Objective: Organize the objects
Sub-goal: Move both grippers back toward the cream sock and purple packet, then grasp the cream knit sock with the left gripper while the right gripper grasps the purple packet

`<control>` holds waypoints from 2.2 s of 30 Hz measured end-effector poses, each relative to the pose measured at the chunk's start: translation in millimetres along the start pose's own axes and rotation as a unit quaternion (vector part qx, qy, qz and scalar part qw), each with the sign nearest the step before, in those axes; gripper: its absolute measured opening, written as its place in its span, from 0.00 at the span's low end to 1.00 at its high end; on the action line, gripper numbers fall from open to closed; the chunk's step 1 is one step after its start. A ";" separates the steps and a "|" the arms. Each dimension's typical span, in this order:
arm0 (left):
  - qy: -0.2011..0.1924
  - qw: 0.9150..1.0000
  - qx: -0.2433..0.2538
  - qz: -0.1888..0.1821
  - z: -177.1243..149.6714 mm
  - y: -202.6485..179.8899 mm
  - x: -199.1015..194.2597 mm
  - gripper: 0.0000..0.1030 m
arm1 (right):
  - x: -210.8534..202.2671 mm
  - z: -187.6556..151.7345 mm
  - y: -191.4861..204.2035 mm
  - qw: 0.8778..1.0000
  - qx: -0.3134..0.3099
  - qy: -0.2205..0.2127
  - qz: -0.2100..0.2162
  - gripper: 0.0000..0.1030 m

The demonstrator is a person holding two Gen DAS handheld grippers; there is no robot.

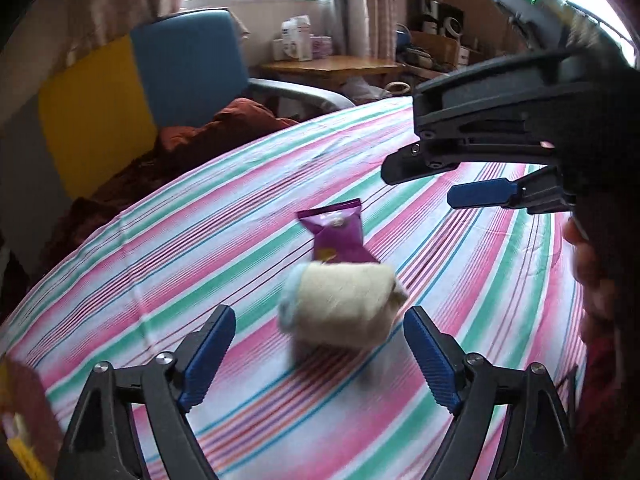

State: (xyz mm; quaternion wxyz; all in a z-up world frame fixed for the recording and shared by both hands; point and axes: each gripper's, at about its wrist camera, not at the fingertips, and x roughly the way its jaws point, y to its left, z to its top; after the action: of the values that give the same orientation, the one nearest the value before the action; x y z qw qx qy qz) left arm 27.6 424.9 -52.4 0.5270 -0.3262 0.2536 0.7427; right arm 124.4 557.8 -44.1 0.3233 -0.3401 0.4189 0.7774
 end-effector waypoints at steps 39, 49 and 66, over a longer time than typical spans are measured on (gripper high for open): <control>-0.019 0.991 -0.129 -0.028 -80.8 23.2 -19.0 0.65 | 55.4 -12.5 46.3 0.991 -0.105 0.068 -0.043 0.62; -0.017 0.991 -0.132 -0.029 -83.3 23.3 -19.1 0.67 | 80.6 -4.3 47.4 0.989 -0.098 0.081 -0.073 0.62; -0.014 0.991 -0.132 -0.028 -82.3 22.7 -16.9 0.68 | 92.1 -9.2 56.1 0.980 -0.142 0.078 -0.114 0.60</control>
State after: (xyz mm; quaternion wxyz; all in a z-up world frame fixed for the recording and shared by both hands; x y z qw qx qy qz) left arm 27.9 348.0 -93.2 0.5035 -0.3898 0.1364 0.7589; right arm 31.0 545.2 -97.4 0.3244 -0.4877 0.2873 0.7579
